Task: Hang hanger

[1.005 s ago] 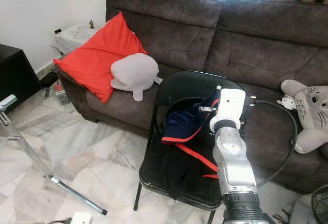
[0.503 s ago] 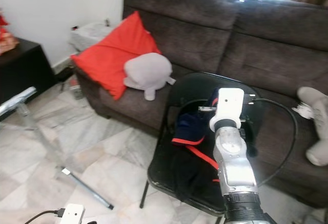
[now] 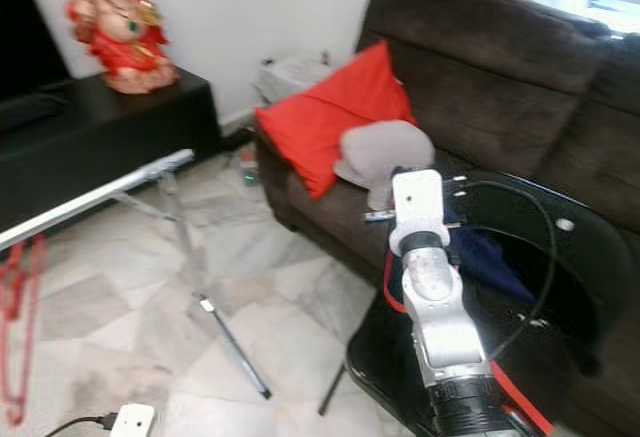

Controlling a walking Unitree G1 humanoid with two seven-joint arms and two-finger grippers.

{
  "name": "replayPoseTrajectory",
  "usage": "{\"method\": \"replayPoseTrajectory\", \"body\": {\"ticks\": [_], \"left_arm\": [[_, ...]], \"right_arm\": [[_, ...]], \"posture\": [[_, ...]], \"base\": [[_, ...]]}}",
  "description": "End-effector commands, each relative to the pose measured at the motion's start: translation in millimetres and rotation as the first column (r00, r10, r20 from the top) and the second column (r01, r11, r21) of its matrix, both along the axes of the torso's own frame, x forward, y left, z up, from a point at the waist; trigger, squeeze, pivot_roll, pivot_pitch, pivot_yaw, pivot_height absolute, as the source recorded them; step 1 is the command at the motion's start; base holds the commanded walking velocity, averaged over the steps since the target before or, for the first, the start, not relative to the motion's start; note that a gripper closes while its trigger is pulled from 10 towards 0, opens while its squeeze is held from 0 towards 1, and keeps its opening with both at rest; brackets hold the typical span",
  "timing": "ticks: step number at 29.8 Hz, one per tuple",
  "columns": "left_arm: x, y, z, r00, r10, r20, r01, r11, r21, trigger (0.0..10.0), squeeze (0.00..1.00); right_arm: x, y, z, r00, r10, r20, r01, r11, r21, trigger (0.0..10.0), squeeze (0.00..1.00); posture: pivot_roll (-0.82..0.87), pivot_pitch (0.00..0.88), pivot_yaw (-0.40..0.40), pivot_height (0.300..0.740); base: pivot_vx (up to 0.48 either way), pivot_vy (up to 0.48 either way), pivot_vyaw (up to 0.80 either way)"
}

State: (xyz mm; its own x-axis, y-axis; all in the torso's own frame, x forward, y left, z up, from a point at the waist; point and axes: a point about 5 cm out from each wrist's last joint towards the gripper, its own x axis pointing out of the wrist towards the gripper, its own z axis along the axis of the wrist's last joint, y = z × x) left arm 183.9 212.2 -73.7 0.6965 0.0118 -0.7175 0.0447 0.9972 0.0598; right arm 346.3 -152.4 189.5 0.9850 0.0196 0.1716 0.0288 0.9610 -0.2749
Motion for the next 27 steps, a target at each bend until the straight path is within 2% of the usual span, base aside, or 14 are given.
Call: {"method": "replayPoseTrajectory", "body": {"ticks": [1,2,4,6,9,11,14,22,27], "left_arm": [[-10.4,-4.0,-7,0.998,-0.016,-0.052,0.016,1.000,-0.006,10.0,0.00],[-10.7,-4.0,-7,0.998,-0.016,-0.054,0.016,1.000,-0.006,10.0,0.00],[-13.3,-4.6,-8,0.998,-0.010,-0.065,0.009,1.000,-0.007,10.0,0.00],[-13.7,-4.8,-9,0.998,-0.009,-0.067,0.009,1.000,-0.007,10.0,0.00],[-17.1,-6.6,-11,0.997,-0.007,-0.080,0.007,1.000,-0.008,10.0,0.00],[-18.5,-7.3,-12,0.996,-0.003,-0.086,0.002,1.000,-0.010,10.0,0.00],[-19.0,-7.4,-12,0.996,-0.001,-0.092,0.000,1.000,-0.010,10.0,0.00],[-18.8,-6.2,-12,0.995,0.002,-0.096,-0.003,1.000,-0.009,10.0,0.00],[-18.8,-9.2,-13,0.995,-0.002,-0.100,0.001,1.000,-0.011,10.0,0.00]], "right_arm": [[-2.4,5.6,15,0.996,0.045,0.073,-0.044,0.999,-0.011,10.0,0.00],[-2.5,7.3,16,0.995,0.057,0.082,-0.056,0.998,-0.014,10.0,0.00],[-6.6,24.9,26,0.974,0.183,0.132,-0.176,0.982,-0.067,10.0,0.00],[-7.0,26.2,27,0.972,0.192,0.135,-0.185,0.980,-0.068,10.0,0.00],[-12.2,39.2,33,0.945,0.281,0.165,-0.278,0.960,-0.042,10.0,0.00],[-18.4,52.3,39,0.904,0.384,0.190,-0.383,0.923,-0.040,10.0,0.00],[-25.4,64.8,38,0.855,0.482,0.191,-0.478,0.876,-0.072,10.0,0.00],[-33.7,70.4,37,0.806,0.562,0.187,-0.563,0.825,-0.051,10.0,0.00],[-42.0,77.2,31,0.742,0.652,0.156,-0.652,0.756,-0.061,10.0,0.00]], "posture": [[-0.01,0.007,-0.002,0.740],[-0.01,0.007,-0.002,0.740],[-0.01,0.018,-0.005,0.740],[-0.01,0.018,-0.005,0.740],[-0.01,0.023,-0.006,0.740],[-0.01,0.030,-0.007,0.740],[-0.01,0.035,-0.009,0.740],[-0.01,0.042,-0.010,0.740],[-0.01,0.044,-0.011,0.740]], "base": [[0.000,0.000,0.80],[0.000,0.000,0.80],[0.000,0.000,0.80],[0.000,0.000,0.80],[0.000,0.000,0.80],[0.000,0.000,0.80],[0.000,0.000,0.80],[0.000,0.000,0.80],[0.000,0.000,0.80]]}}
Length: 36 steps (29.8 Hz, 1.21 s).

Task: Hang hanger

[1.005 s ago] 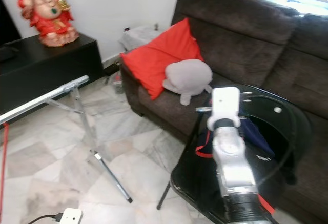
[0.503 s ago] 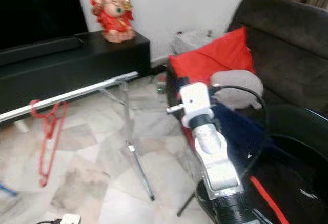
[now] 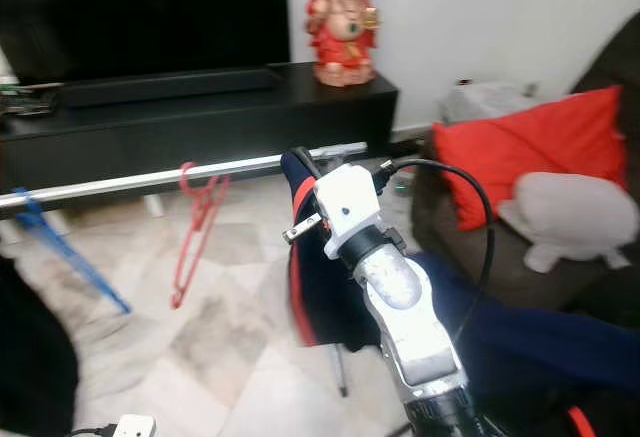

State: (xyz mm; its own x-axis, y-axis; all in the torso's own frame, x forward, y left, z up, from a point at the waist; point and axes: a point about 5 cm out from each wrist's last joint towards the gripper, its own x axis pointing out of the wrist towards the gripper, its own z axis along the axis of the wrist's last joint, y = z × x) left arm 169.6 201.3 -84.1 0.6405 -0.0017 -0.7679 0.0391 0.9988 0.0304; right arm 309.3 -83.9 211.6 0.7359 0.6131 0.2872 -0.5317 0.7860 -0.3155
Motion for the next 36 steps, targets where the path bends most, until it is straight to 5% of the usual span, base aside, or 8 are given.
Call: {"method": "replayPoseTrajectory", "body": {"ticks": [1,5,8,13,21,36], "left_arm": [[-4.4,0.8,-2,1.000,-0.012,-0.026,0.012,1.000,0.014,10.0,0.00],[-3.7,-4.0,-3,0.999,-0.016,-0.030,0.017,1.000,0.009,10.0,0.00],[-3.8,-5.2,-3,0.999,-0.018,-0.033,0.018,1.000,0.008,10.0,0.00],[-4.4,-4.6,-4,0.999,-0.016,-0.037,0.016,1.000,0.010,10.0,0.00],[-4.7,0.6,-3,0.999,-0.015,-0.035,0.016,1.000,0.018,10.0,0.00],[-4.6,14.3,0,0.996,0.093,0.006,-0.093,0.995,0.024,10.0,0.00]], "right_arm": [[-6.1,9.7,8,0.997,0.067,0.032,-0.068,0.998,0.010,10.0,0.00],[-5.8,8.7,2,0.997,0.072,-0.004,-0.072,0.997,0.005,10.0,0.00],[3.3,-11.5,-13,0.993,-0.034,-0.117,0.046,0.993,0.105,10.0,0.00],[5.1,-32.5,-39,0.968,-0.114,-0.222,0.144,0.981,0.126,10.0,0.00],[9.5,-69.9,-93,0.830,-0.359,-0.426,0.417,0.908,0.046,10.0,0.00],[2.6,-79.2,-136,0.715,-0.405,-0.570,0.526,0.849,0.056,10.0,0.00]], "posture": [[-0.01,0.044,-0.012,0.740],[-0.01,0.045,-0.013,0.740],[-0.01,0.045,-0.014,0.740],[-0.01,0.047,-0.015,0.740],[0.00,0.049,-0.015,0.740],[0.01,0.051,-0.025,0.740]], "base": [[0.000,0.000,0.80],[0.000,0.000,0.50],[0.000,0.000,0.00],[0.000,0.000,0.00],[0.000,0.000,0.00],[0.000,0.000,0.00]]}}
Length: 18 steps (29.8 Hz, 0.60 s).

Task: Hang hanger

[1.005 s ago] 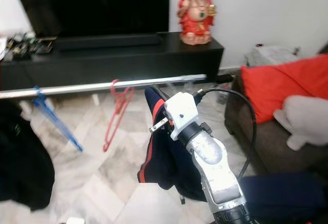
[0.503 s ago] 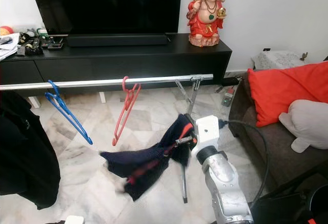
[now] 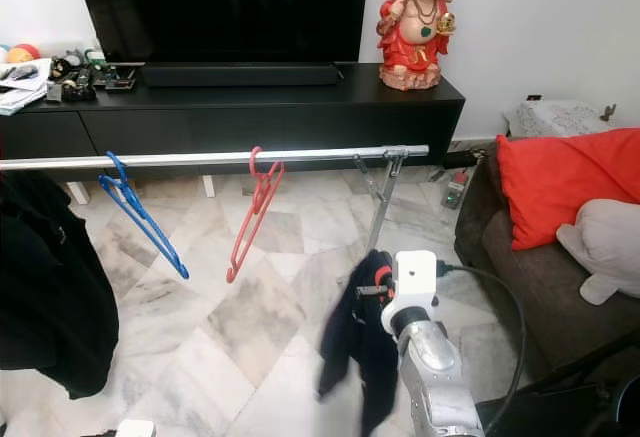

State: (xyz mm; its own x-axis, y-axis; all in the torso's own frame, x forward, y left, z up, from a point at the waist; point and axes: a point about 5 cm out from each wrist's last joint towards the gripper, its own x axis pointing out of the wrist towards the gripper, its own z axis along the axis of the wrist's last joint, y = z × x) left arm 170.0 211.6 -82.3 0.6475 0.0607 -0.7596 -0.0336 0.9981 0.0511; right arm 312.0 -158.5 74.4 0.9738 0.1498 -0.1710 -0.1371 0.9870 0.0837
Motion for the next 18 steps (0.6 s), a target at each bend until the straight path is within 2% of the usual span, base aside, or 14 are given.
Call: {"method": "replayPoseTrajectory", "body": {"ticks": [1,3,6,12,18], "left_arm": [[-5.0,4.5,-1.2,1.000,0.021,-0.006,-0.021,1.000,0.004,10.0,0.00],[-5.0,5.1,-1.1,1.000,0.024,-0.005,-0.024,1.000,0.004,10.0,0.00],[-5.4,5.9,-1.1,0.999,0.033,-0.004,-0.033,0.999,0.001,10.0,0.00],[-5.9,7.0,-1.1,0.999,0.048,-0.003,-0.048,0.999,-0.001,10.0,0.00],[4.0,4.7,3.4,0.998,0.056,0.040,-0.056,0.998,-0.007,10.0,0.00]], "right_arm": [[-0.5,-5.5,-0.5,0.999,-0.032,0.019,0.032,0.999,0.004,10.0,0.00],[-0.7,-7.6,-0.6,0.999,-0.041,0.029,0.042,0.999,-0.009,10.0,0.00],[-0.2,-9.6,1.3,0.998,-0.044,0.047,0.046,0.999,-0.029,10.0,0.00],[3.2,-7.1,4.1,0.998,-0.034,0.058,0.034,0.999,-0.008,10.0,0.00],[4.4,-7.5,-0.6,0.998,-0.046,0.046,0.046,0.999,-0.001,10.0,0.00]], "posture": [[0.01,0.051,-0.025,0.740],[0.01,0.051,-0.027,0.740],[0.01,0.050,-0.028,0.740],[0.01,0.045,-0.031,0.740],[0.01,0.031,-0.027,0.740]], "base": [[0.000,0.000,0.00],[0.000,0.000,0.00],[0.000,0.000,0.79],[0.000,0.000,0.80],[0.000,0.000,0.80]]}}
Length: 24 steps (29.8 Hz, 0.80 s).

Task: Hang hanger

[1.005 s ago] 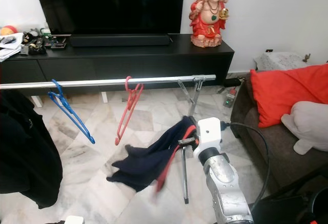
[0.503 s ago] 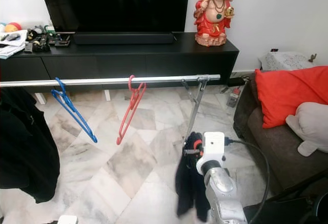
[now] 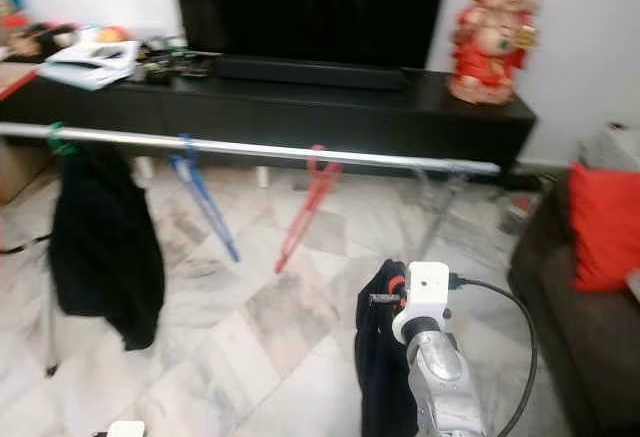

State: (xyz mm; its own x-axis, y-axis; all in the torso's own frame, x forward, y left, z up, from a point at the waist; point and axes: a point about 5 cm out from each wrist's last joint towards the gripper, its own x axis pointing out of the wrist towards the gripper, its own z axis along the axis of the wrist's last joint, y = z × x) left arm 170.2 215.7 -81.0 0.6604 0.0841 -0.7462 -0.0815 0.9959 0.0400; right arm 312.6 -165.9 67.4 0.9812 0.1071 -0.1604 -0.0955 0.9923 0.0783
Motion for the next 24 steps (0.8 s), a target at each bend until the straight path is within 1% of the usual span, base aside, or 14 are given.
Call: {"method": "replayPoseTrajectory", "body": {"ticks": [1,2,4,5,7,8,10,13,14,15,18,21,22,24], "left_arm": [[7.6,-0.4,4,0.999,0.003,0.034,-0.003,1.000,0.005,10.0,0.00],[13.1,-0.8,7,0.998,-0.003,0.058,0.003,1.000,0.008,10.0,0.00],[15.6,-0.8,8,0.998,-0.006,0.069,0.005,1.000,0.009,10.0,0.00],[23.1,-0.5,13,0.994,-0.008,0.110,0.007,1.000,0.008,10.0,0.00],[25.9,-0.4,15,0.992,-0.010,0.126,0.009,1.000,0.009,10.0,0.00],[40.3,0.0,26,0.978,-0.022,0.209,0.020,1.000,0.013,10.0,0.00],[49.6,-0.1,34,0.964,-0.034,0.264,0.031,0.999,0.017,10.0,0.00],[74.5,-2.4,57,0.909,-0.080,0.410,0.068,0.997,0.044,10.0,0.00],[82.3,-4.5,66,0.882,-0.100,0.461,0.084,0.995,0.054,10.0,0.00],[91.3,-8.0,79,0.844,-0.125,0.522,0.106,0.992,0.067,10.0,0.00],[99.7,-14.1,93,0.791,-0.159,0.591,0.137,0.987,0.082,10.0,0.00],[105.9,-21.4,112,0.718,-0.186,0.670,0.162,0.982,0.098,10.0,0.00],[105.9,-21.4,112,0.718,-0.186,0.670,0.162,0.982,0.098,10.0,0.00],[107.2,-26.8,120,0.691,-0.187,0.698,0.170,0.981,0.094,10.0,0.00]], "right_arm": [[3.3,-0.7,5,1.000,-0.005,0.030,0.005,1.000,0.000,10.0,0.00],[2.5,-1.3,3,1.000,-0.007,0.026,0.007,1.000,0.001,10.0,0.00],[2.1,-1.6,2,1.000,-0.008,0.024,0.008,1.000,0.002,10.0,0.00],[1.1,-2.4,0,1.000,-0.011,0.017,0.011,1.000,0.004,10.0,0.00],[0.7,-2.7,-1,1.000,-0.012,0.014,0.012,1.000,0.005,10.0,0.00],[-0.3,-5.4,-7,0.999,-0.030,-0.015,0.030,0.999,0.039,10.0,0.00],[-1.1,-7.6,-11,0.999,-0.041,-0.034,0.043,0.998,0.047,10.0,0.00],[-3.3,-12.6,-21,0.994,-0.075,-0.078,0.079,0.995,0.055,10.0,0.00],[-4.3,-13.4,-24,0.993,-0.079,-0.092,0.084,0.995,0.052,10.0,0.00],[-5.9,-14.2,-29,0.991,-0.083,-0.109,0.088,0.995,0.043,10.0,0.00],[-8.8,-17.4,-35,0.985,-0.108,-0.136,0.114,0.993,0.034,10.0,0.00],[-12.2,-22.5,-42,0.972,-0.155,-0.174,0.168,0.984,0.061,10.0,0.00],[-12.2,-22.5,-42,0.972,-0.155,-0.174,0.168,0.984,0.061,10.0,0.00],[-12.7,-24.1,-45,0.968,-0.168,-0.184,0.184,0.980,0.071,10.0,0.00]], "posture": [[0.02,0.028,-0.027,0.740],[0.02,0.027,-0.026,0.740],[0.02,0.025,-0.026,0.740],[0.01,0.023,-0.026,0.740],[0.01,0.022,-0.026,0.740],[0.01,0.020,-0.026,0.740],[0.01,0.019,-0.026,0.740],[0.02,0.013,-0.027,0.740],[0.02,0.010,-0.027,0.740],[0.02,0.008,-0.027,0.740],[0.03,0.005,-0.029,0.740],[0.04,0.000,-0.034,0.740],[0.04,0.000,-0.034,0.740],[0.04,0.000,-0.038,0.740]], "base": [[0.000,0.000,0.80],[0.000,0.000,0.80],[0.000,0.000,0.80],[0.000,0.000,0.67],[0.000,0.000,0.67],[0.000,0.000,0.00],[0.000,0.000,0.00],[0.000,0.000,0.00],[0.000,0.000,0.00],[0.000,0.000,0.00],[0.000,0.000,0.00],[0.000,0.000,0.00],[0.000,0.000,0.00],[0.000,0.000,0.00]]}}
